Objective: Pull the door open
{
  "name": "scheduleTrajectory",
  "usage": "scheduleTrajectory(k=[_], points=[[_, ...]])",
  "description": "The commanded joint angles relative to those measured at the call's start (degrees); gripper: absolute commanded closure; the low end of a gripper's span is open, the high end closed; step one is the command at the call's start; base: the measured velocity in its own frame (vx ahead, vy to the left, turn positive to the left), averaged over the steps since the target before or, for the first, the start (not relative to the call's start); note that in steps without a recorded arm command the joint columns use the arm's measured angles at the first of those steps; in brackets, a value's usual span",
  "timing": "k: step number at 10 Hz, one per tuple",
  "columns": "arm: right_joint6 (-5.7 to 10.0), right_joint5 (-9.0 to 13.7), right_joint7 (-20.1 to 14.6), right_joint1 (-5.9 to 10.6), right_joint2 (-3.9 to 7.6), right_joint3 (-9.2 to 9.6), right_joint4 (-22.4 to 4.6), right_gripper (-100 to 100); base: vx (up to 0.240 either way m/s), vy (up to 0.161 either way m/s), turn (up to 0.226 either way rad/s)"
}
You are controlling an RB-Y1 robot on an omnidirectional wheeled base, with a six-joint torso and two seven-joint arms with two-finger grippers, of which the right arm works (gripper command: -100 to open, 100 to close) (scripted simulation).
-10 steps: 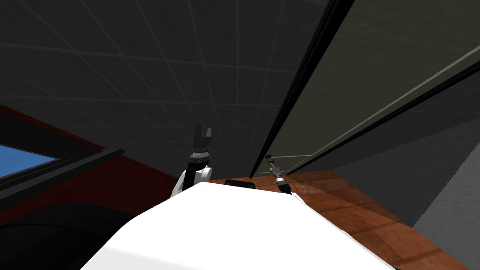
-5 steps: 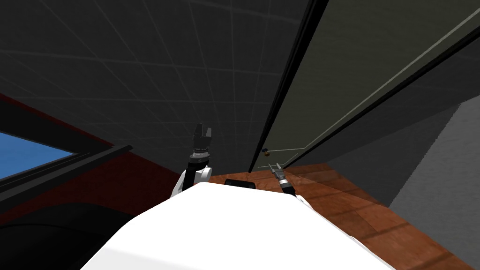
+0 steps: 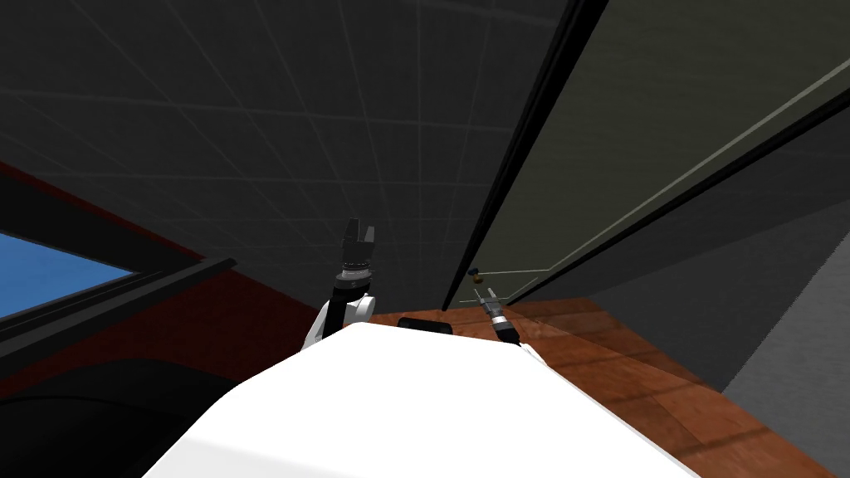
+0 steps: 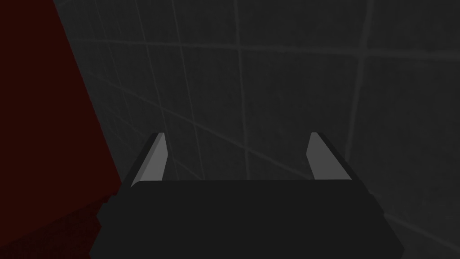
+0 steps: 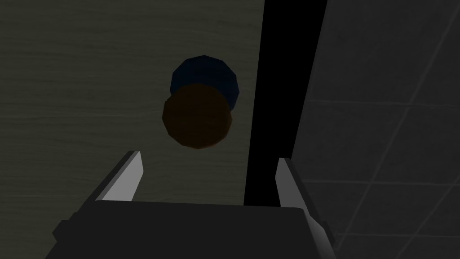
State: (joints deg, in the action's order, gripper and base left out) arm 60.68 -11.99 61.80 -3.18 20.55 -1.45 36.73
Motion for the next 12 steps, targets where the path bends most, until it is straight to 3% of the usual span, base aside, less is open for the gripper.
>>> scheduleTrajectory(k=[1, 3, 4, 5, 10, 12], points=[[-1.48, -1.23, 0.23, -0.05, -1.22, -1.63, 1.23, -100, 0.192, 0.001, 0.095], [-3.13, -2.56, 0.49, -0.46, -2.61, -3.36, 3.04, -100, 0.217, -0.039, 0.057], [-2.45, -2.09, 0.4, -0.32, -2.1, -2.86, 2.2, -100, 0.074, -0.036, 0.057], [-2.45, -2.09, 0.4, -0.32, -2.1, -2.86, 2.2, 100, -0.022, 0.004, -0.035], [-2.45, -2.09, 0.4, -0.32, -2.1, -2.86, 2.2, 100, -0.009, 0.003, -0.005], [-2.65, -1.43, -2.11, -0.16, -1.95, -2.83, 2.21, 100, -0.019, -0.008, 0.043]])
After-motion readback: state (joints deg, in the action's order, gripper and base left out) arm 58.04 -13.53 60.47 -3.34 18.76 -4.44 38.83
